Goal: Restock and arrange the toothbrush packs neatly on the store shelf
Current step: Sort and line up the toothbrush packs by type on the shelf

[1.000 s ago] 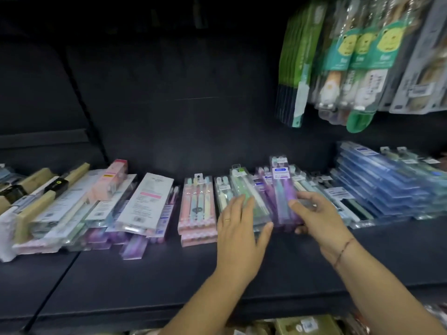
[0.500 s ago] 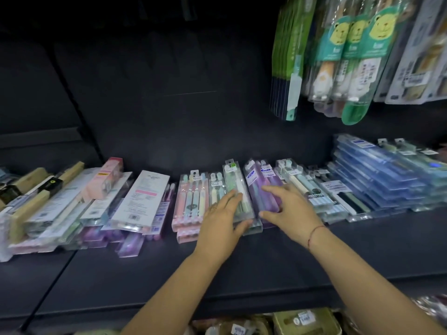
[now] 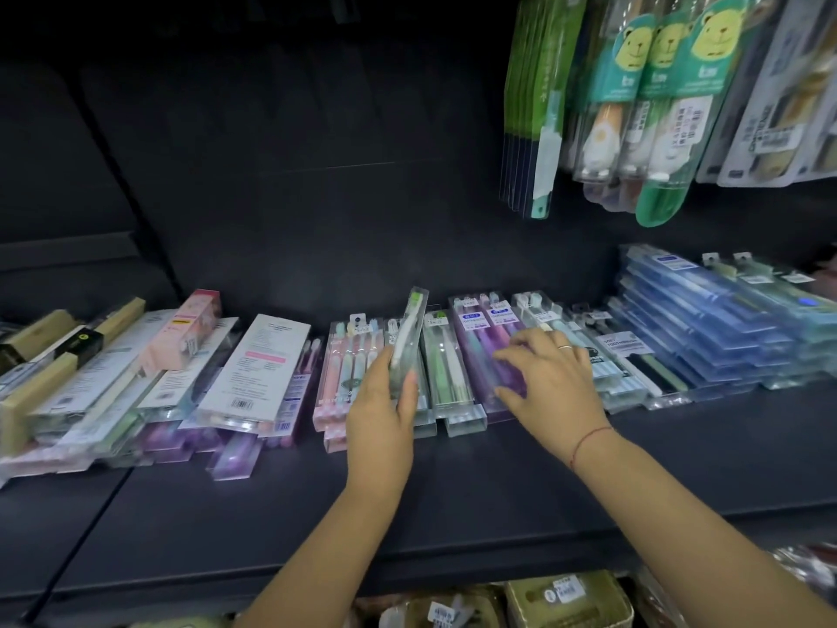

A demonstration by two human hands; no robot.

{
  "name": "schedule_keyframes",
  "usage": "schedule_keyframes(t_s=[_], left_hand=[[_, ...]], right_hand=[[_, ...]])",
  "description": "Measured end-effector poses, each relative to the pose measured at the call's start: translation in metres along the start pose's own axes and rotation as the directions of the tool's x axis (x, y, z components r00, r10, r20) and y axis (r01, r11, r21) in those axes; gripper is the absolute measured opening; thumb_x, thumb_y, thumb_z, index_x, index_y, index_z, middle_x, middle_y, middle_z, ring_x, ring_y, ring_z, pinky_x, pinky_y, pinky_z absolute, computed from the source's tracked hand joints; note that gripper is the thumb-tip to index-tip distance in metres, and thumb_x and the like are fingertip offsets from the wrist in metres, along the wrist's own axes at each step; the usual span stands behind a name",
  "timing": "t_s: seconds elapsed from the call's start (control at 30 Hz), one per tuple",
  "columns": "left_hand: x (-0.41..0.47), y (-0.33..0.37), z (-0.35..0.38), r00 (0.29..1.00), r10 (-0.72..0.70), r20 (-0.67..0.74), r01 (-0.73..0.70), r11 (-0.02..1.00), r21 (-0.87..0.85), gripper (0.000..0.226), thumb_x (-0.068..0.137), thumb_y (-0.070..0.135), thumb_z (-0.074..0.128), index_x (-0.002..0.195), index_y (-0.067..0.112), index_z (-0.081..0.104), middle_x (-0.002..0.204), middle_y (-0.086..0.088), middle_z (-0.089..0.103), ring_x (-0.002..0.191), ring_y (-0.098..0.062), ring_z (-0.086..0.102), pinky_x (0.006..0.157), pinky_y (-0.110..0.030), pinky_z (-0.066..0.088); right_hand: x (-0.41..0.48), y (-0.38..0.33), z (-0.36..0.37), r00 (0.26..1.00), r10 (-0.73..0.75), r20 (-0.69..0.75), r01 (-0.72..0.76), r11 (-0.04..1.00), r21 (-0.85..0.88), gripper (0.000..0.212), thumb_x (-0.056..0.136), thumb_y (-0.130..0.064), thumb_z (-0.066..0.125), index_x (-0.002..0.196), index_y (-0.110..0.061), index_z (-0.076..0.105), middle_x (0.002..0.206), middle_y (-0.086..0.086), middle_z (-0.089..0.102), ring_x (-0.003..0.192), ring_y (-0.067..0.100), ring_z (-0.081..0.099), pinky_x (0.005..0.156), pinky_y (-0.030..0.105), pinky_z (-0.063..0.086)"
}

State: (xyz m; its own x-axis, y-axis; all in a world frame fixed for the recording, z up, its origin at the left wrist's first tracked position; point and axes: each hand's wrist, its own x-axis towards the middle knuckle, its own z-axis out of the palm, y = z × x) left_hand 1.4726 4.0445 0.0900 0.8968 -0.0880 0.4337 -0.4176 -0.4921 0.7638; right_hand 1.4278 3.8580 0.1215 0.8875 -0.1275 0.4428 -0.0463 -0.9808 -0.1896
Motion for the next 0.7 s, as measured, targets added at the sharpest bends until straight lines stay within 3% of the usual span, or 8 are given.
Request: schedule_keyframes(t_s=[0.1,0.23,0.33,0.43,0.6,0.7], left_hand=[[-0.008,-0.004,-0.01,0.998,0.05,-0.03,-0.05,0.999,-0.01,0.061,0.094,0.049,0.041,0.145,0.015,0.043,0.129,-0.005,0.063,0.117,-0.016,0.062,0.097,-0.039,0.052],[-0.025,-0.013,-0.023,0.983,0.171,-0.066,-0.164,0.981,0.105,0.058,0.093,0.045,0.042,0.138,0.009,0.052,0.129,-0.008,0.063,0.104,-0.026,0.069,0.088,-0.041,0.057],[-0.029,-0.016,-0.028,0.958,0.266,-0.107,-0.243,0.951,0.189,0.048,0.092,0.032,0.051,0.132,0.005,0.057,0.125,-0.01,0.065,0.107,-0.025,0.067,0.09,-0.031,0.053],[-0.027,-0.018,-0.036,0.929,0.324,-0.177,-0.284,0.934,0.217,0.044,0.092,0.026,0.054,0.129,0.002,0.058,0.124,-0.01,0.065,0.112,-0.016,0.059,0.103,-0.012,0.034],[-0.022,-0.023,-0.047,0.837,0.48,-0.261,-0.376,0.853,0.361,0.039,0.095,0.026,0.053,0.127,0.003,0.056,0.123,-0.011,0.065,0.11,-0.023,0.063,0.102,-0.03,0.043],[-0.022,-0.024,-0.051,0.861,0.441,-0.254,-0.339,0.869,0.359,0.039,0.095,0.026,0.051,0.123,-0.001,0.061,0.123,-0.014,0.065,0.114,-0.021,0.059,0.107,-0.024,0.037]], right_hand=[[-0.011,-0.011,0.014,0.979,-0.182,-0.091,0.182,0.983,-0.014,0.056,0.071,-0.041,0.081,0.122,-0.023,0.066,0.126,-0.005,0.063,0.126,0.023,0.052,0.112,0.04,0.013],[-0.025,-0.024,0.042,0.961,-0.274,-0.026,0.268,0.954,-0.137,0.078,0.055,-0.046,0.09,0.123,-0.017,0.065,0.121,-0.004,0.067,0.125,0.023,0.057,0.112,0.056,0.013],[-0.025,-0.022,0.052,0.944,-0.278,-0.176,0.261,0.959,-0.112,0.061,0.052,-0.027,0.094,0.107,-0.016,0.072,0.108,-0.003,0.071,0.112,0.023,0.064,0.111,0.054,0.019],[-0.025,-0.021,0.055,0.889,-0.324,-0.324,0.311,0.946,-0.094,0.043,0.056,-0.017,0.092,0.095,-0.017,0.073,0.096,-0.006,0.072,0.097,0.02,0.064,0.101,0.041,0.028],[-0.021,-0.012,0.04,0.808,-0.297,-0.51,0.312,0.948,-0.057,0.024,0.086,-0.021,0.064,0.108,-0.014,0.073,0.105,-0.003,0.073,0.09,0.016,0.059,0.081,0.031,0.038],[-0.022,-0.025,0.03,0.776,-0.182,-0.604,0.285,0.955,0.078,0.026,0.09,-0.022,0.062,0.11,-0.008,0.072,0.108,0.002,0.073,0.093,0.014,0.07,0.083,0.027,0.053]])
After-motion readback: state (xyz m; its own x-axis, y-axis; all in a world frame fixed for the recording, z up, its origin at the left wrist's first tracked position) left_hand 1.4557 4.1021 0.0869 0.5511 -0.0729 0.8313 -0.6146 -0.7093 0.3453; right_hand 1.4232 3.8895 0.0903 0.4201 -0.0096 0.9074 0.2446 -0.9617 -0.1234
